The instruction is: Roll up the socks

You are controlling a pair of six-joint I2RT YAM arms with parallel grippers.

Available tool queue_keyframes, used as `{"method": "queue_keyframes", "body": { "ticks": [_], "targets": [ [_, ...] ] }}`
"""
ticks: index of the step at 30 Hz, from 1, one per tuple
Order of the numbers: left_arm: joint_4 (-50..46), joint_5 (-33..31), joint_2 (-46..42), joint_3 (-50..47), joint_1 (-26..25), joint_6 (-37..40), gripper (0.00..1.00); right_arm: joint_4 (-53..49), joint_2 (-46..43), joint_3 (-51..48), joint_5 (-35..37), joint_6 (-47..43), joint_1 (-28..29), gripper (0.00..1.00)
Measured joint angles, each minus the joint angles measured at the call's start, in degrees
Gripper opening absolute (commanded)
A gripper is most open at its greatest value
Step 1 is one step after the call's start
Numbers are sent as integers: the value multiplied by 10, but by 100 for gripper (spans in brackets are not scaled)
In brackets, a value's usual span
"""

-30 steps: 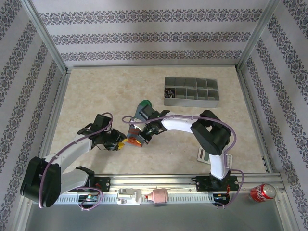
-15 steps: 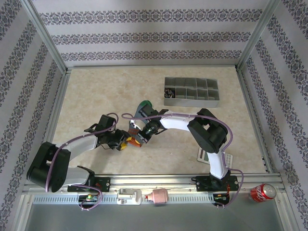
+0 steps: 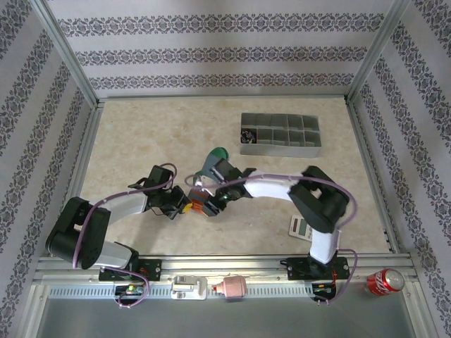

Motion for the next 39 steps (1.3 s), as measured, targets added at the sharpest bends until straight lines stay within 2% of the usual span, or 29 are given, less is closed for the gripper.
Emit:
{"method": "queue_keyframes", "body": {
  "ticks": [3, 6, 11, 16, 19, 21, 24, 28, 33, 36, 39],
  "targets": [
    [-20, -3, -13, -4, 0, -13, 0, 51, -95, -79, 79, -55, 50, 66],
    [-33, 5, -21, -8, 2, -28, 0, 86, -125, -98, 161, -110, 108, 66],
    [-55, 21, -19, -3, 6, -32, 0, 140, -101, -107, 306, -197, 185, 66],
    [-72, 34, -5, 9, 11, -28, 0, 173, -25, -92, 406, -263, 214, 65],
    [-78, 38, -1, 13, 13, -26, 0, 177, -4, -73, 431, -288, 219, 57],
    [-84, 40, 2, 17, 13, -23, 0, 187, 19, -50, 449, -294, 217, 38],
    [-91, 39, 3, 22, 15, -19, 0, 186, 51, -28, 460, -293, 210, 16],
    [-98, 36, 1, 26, 21, -17, 1, 177, 57, -22, 449, -272, 203, 0],
    [-109, 35, -16, 27, 25, -20, 38, 151, 41, -22, 378, -229, 178, 0],
    [-118, 35, -30, 27, 34, -30, 51, 124, 29, -20, 316, -201, 152, 0],
    [-120, 33, -47, 28, 46, -40, 56, 98, 28, -8, 255, -173, 128, 0]
  ]
}}
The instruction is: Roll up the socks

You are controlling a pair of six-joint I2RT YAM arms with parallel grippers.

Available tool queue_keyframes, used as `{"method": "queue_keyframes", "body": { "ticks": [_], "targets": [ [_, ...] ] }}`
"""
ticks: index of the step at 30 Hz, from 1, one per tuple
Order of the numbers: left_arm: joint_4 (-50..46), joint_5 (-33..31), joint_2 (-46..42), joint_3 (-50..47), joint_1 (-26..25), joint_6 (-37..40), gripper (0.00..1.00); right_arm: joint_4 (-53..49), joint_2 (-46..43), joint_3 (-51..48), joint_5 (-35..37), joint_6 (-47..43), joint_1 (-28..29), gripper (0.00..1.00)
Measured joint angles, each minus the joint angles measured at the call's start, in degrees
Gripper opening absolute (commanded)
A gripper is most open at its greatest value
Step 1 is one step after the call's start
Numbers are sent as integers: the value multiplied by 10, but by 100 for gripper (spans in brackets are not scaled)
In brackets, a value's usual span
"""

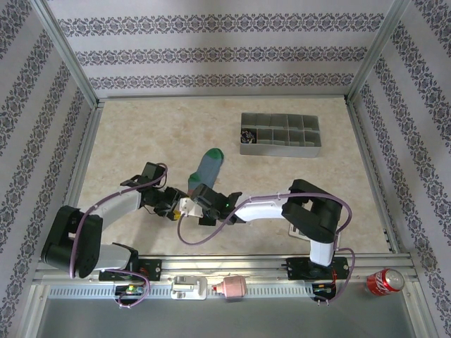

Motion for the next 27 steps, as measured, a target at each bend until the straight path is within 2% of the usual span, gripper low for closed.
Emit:
{"method": "queue_keyframes", "body": {
  "ticks": [5, 14, 21, 27],
  "targets": [
    [-1, 3, -20, 0, 11, -10, 56, -36, 2, 17, -91, 46, -35, 0],
    [3, 12, -56, -11, 10, -30, 50, -82, 32, 54, -275, 135, -110, 0],
    [39, 15, -70, -43, -18, -44, 38, -135, 97, 115, -421, 207, -160, 0],
    [103, 2, -71, -64, -46, -52, 32, -148, 124, 132, -488, 254, -183, 0]
  ]
}}
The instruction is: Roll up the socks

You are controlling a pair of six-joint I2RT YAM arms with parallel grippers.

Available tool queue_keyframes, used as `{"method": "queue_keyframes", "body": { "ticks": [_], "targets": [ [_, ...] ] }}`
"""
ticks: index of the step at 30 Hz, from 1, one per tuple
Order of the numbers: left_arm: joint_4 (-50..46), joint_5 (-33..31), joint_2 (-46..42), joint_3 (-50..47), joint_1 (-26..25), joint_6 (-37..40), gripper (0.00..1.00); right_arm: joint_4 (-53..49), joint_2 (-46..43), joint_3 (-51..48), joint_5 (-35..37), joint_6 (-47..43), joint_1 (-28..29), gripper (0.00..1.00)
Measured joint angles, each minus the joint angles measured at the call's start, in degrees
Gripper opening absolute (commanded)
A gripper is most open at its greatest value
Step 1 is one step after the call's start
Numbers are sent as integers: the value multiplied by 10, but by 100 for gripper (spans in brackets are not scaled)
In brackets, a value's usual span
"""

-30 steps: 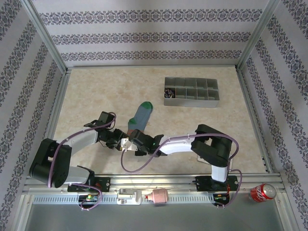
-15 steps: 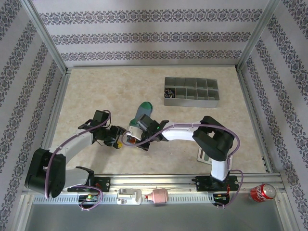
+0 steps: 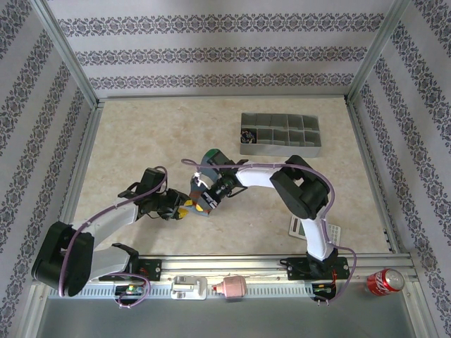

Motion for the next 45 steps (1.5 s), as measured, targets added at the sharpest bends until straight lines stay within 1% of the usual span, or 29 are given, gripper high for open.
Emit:
{"method": "queue_keyframes", "body": {
  "ticks": [3, 9, 12, 14, 15, 17, 18, 19, 20, 22, 23, 25, 28, 29, 33, 35, 37, 40, 43, 45],
  "targets": [
    [21, -9, 3, -14, -2, -1, 33, -3, 12, 6, -27, 18, -9, 0],
    [74, -28, 34, -22, -3, -1, 41, -8, 28, 14, -64, 50, -20, 0],
    [108, -33, 61, -22, -4, -1, 41, -8, 33, 14, -83, 65, -24, 0],
    [130, -37, 82, -22, -8, 0, 39, -8, 37, 14, -94, 73, -28, 0],
    [136, -35, 92, -22, -10, -1, 36, -8, 39, 15, -98, 78, -30, 0],
    [137, -34, 97, -22, -10, -1, 28, -8, 43, 16, -108, 84, -31, 0],
    [136, -31, 101, -22, -10, -2, 19, -8, 45, 17, -111, 86, -32, 0],
    [135, -30, 106, -22, -10, -2, 7, -9, 46, 18, -114, 88, -34, 0],
    [134, -29, 110, -22, -10, -2, 0, -9, 47, 19, -116, 90, -34, 0],
    [135, -26, 113, -17, -10, -3, 0, -19, 47, 19, -116, 89, -34, 0],
    [133, -26, 116, -13, -12, -3, 0, -22, 47, 20, -115, 87, -35, 2],
    [116, -30, 116, -5, -15, -3, 0, -24, 41, 17, -105, 76, -33, 18],
    [82, -30, 111, 4, -23, -5, 0, -8, -4, -19, -53, 43, -21, 39],
    [70, -28, 106, 4, -25, -7, 0, 4, -28, -39, -31, 32, -16, 43],
    [13, -25, 85, 5, -28, -16, 0, 85, -186, -172, 91, -25, 22, 65],
    [-7, -23, 84, 9, -28, -19, 0, 131, -268, -233, 163, -61, 52, 67],
    [-23, -21, 84, 14, -28, -20, 0, 156, -320, -264, 237, -102, 92, 68],
    [-34, -19, 87, 19, -28, -21, 0, 184, -333, -273, 352, -166, 157, 68],
    [-44, -16, 93, 26, -28, -20, 0, 202, -315, -276, 454, -225, 212, 66],
    [-51, -14, 97, 31, -25, -20, 0, 213, -296, -276, 501, -257, 231, 64]
  ]
}}
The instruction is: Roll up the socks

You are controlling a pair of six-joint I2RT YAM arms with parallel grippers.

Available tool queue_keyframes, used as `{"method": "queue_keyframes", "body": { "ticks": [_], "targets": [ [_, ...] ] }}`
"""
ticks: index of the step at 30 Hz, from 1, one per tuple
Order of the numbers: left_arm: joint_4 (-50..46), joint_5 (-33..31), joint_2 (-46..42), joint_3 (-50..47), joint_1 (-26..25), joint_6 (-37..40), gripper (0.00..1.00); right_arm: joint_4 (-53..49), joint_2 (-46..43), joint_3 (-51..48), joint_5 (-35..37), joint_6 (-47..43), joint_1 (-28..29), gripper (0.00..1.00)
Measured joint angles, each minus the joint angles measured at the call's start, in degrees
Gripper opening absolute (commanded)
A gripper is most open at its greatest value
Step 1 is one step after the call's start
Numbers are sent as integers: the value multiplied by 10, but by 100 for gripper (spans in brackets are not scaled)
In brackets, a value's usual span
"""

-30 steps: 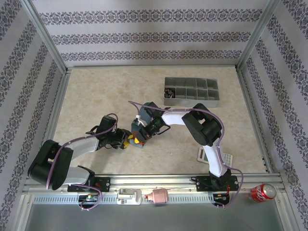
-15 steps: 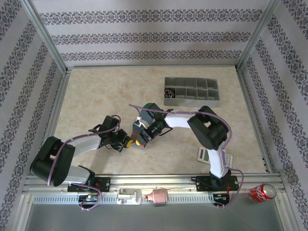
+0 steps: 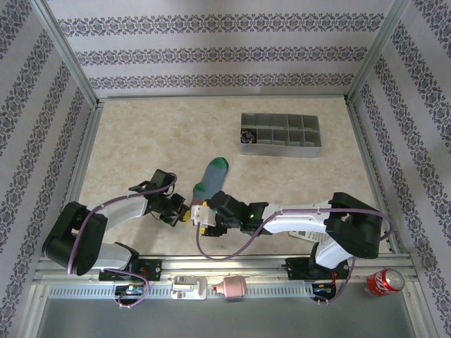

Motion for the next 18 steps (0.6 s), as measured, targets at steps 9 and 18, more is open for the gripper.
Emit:
{"method": "queue_keyframes", "body": {
  "ticks": [9, 18],
  "targets": [
    [-12, 6, 10, 10, 5, 2, 0, 6, 99, 49, 100, -84, 23, 28],
    [-12, 6, 10, 10, 6, 2, 0, -20, 117, 70, 87, -61, 5, 0]
  ]
}}
